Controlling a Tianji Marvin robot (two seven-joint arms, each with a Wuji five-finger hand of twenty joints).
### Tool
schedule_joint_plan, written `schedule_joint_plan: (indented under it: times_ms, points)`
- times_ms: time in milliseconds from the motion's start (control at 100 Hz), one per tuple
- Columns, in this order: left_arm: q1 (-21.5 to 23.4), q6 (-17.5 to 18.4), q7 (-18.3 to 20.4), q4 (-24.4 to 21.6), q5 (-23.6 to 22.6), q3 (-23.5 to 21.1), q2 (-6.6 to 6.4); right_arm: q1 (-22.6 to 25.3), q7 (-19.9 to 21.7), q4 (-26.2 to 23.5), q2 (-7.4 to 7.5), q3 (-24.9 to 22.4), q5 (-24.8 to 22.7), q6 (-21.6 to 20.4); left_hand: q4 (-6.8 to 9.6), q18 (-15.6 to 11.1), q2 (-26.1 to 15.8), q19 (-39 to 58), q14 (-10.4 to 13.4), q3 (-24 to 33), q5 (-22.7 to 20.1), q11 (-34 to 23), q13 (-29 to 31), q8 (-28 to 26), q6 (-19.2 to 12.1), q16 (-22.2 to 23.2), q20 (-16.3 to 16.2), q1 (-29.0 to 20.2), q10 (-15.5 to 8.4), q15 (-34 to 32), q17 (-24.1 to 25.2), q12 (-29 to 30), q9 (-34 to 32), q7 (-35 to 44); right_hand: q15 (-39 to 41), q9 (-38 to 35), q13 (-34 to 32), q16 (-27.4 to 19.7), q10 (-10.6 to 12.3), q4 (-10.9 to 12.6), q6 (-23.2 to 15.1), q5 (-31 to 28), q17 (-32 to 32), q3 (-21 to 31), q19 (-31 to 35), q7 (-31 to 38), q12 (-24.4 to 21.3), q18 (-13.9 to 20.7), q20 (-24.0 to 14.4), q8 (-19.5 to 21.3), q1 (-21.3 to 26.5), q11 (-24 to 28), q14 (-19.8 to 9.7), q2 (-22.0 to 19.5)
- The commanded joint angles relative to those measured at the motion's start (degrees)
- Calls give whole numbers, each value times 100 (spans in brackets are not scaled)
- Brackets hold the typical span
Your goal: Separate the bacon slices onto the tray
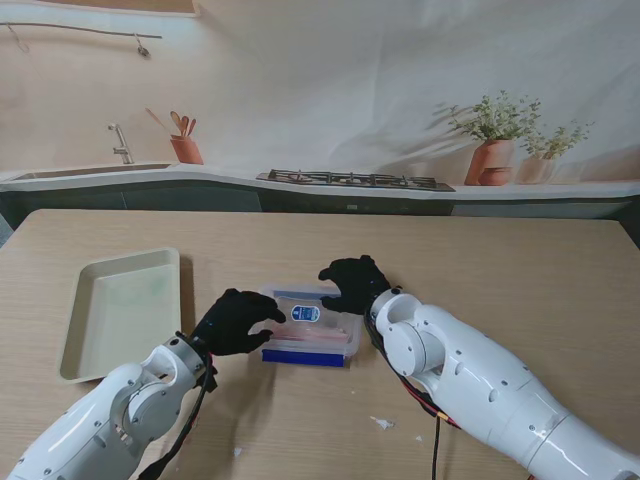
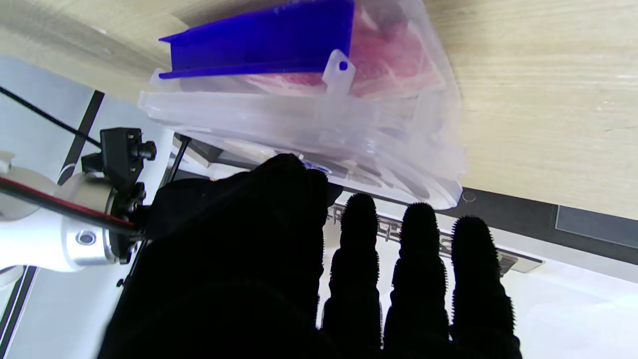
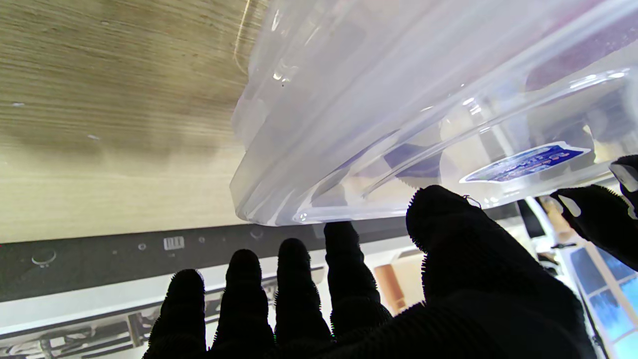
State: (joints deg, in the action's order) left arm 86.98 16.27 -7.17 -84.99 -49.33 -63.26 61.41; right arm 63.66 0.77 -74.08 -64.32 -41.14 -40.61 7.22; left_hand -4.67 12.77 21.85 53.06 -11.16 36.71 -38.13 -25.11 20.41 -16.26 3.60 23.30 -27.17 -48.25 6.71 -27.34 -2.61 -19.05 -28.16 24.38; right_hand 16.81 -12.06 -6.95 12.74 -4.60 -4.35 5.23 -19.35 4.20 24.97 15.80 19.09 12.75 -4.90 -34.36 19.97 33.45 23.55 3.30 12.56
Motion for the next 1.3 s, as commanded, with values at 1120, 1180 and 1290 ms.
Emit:
schedule_joint_plan:
  times_ms: [1120,1180,1290]
  points:
    - [480,-1218,455,-491,625,-717,107,2136,-89,-1577,234,-2120,-764,-443,157,682,-776,-1600,-420,-1349,-887,25,-621,-378,959,815,253,1240,370,203,790,-263,186,-45,528,-267,29,239,-209,-34,598,-2818,52,-502,35,450,445,12,-138,1244,-197,1080,250,-679]
    - [456,-1270,467,-450,684,-672,114,2137,-44,-1566,234,-2082,-720,-360,160,683,-782,-1662,-432,-1348,-882,38,-625,-314,975,806,246,1220,369,225,795,-238,206,-130,523,-258,33,236,-208,-34,640,-2802,58,-572,36,415,445,6,-141,1230,-216,1073,260,-726]
    - [415,-1351,495,-385,754,-607,119,2138,-44,-1535,228,-2025,-697,-246,161,694,-798,-1767,-422,-1352,-850,75,-649,-188,1003,787,221,1217,348,272,791,-187,257,-308,516,-251,33,232,-214,-25,687,-2815,61,-693,41,378,442,3,-148,1211,-194,1055,252,-792]
